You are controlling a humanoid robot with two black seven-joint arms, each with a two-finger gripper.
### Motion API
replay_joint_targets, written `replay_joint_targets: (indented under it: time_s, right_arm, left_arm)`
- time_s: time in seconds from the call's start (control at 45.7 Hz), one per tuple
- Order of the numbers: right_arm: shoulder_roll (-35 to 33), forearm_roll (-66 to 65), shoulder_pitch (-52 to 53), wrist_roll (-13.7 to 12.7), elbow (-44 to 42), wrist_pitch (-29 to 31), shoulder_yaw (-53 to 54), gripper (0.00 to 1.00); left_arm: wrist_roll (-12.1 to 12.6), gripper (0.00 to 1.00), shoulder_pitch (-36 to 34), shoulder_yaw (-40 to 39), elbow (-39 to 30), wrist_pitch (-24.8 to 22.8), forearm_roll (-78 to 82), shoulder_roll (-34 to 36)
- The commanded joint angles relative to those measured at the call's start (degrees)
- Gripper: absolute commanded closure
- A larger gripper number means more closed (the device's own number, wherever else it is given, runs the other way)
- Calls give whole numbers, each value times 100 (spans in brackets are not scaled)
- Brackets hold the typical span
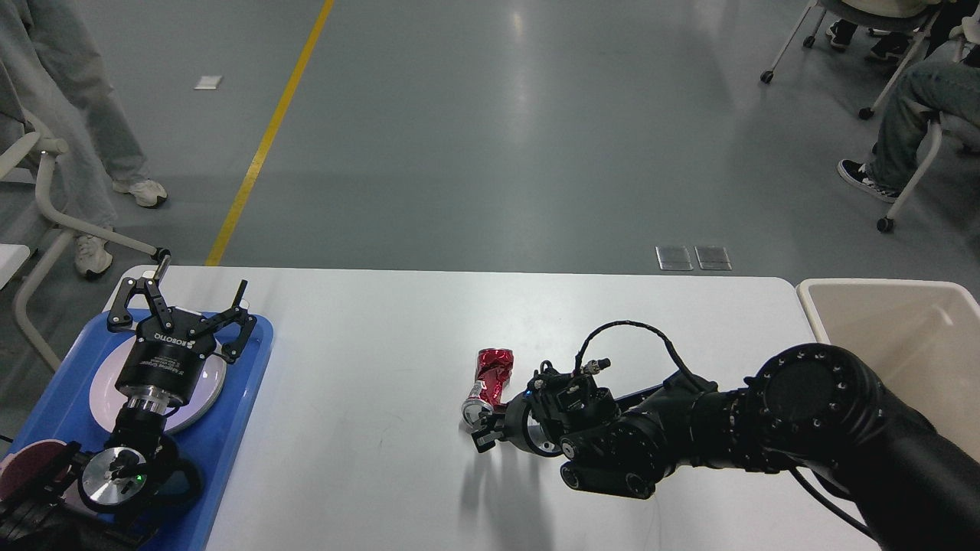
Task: Tidy desktop
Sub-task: 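Grasp the crumpled red can with the right gripper, then lift the can and carry it over the white bin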
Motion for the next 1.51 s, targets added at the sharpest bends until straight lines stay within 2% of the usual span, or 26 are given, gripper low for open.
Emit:
replay_joint_targets:
  time_s: [0.0, 0.109, 0.459, 0.678, 0.766, 0.941, 1.094, 1.182, 1.291, 1.4, 1.488]
  right_arm:
    - [-6, 7, -16, -182, 57, 8, 1, 100]
    - [-6, 7, -33, -367, 127, -1, 10, 100]
    - [-208, 823, 229, -517, 303, -124, 142, 100]
    - [-858, 1843, 1170, -473, 1216, -71, 28, 100]
    - [-1236, 2141, 1802, -473, 1875, 17, -305, 100]
    - [-1702, 3476, 3120, -482, 2807, 649, -965, 100]
    - [-1817, 4462, 4236, -473, 3291, 1703, -1843, 100]
    - [-1852, 4656, 4904, -464, 3554, 2414, -2352, 100]
    - [-2133, 4805, 5757, -420, 3976, 2978, -2784, 100]
    - [-2361, 4867, 6653, -210, 4477, 3514, -3188, 100]
    - [-2476, 4867, 7190, 299, 4820, 3796, -3566, 100]
  left_arm:
    - [0, 4, 0, 0, 0, 0, 0, 0]
    - [0, 4, 0, 0, 0, 0, 0, 0]
    - [0, 4, 0, 0, 0, 0, 0, 0]
    - [0, 4, -9, 0, 0, 0, 0, 0]
    - [0, 4, -9, 0, 0, 0, 0, 0]
    - [0, 4, -9, 0, 0, 0, 0, 0]
    - [0, 4, 0, 0, 0, 0, 0, 0]
    - [0, 4, 0, 0, 0, 0, 0, 0]
    - [0, 4, 0, 0, 0, 0, 0, 0]
    - [0, 4, 0, 0, 0, 0, 0, 0]
    - [0, 4, 0, 0, 0, 0, 0, 0]
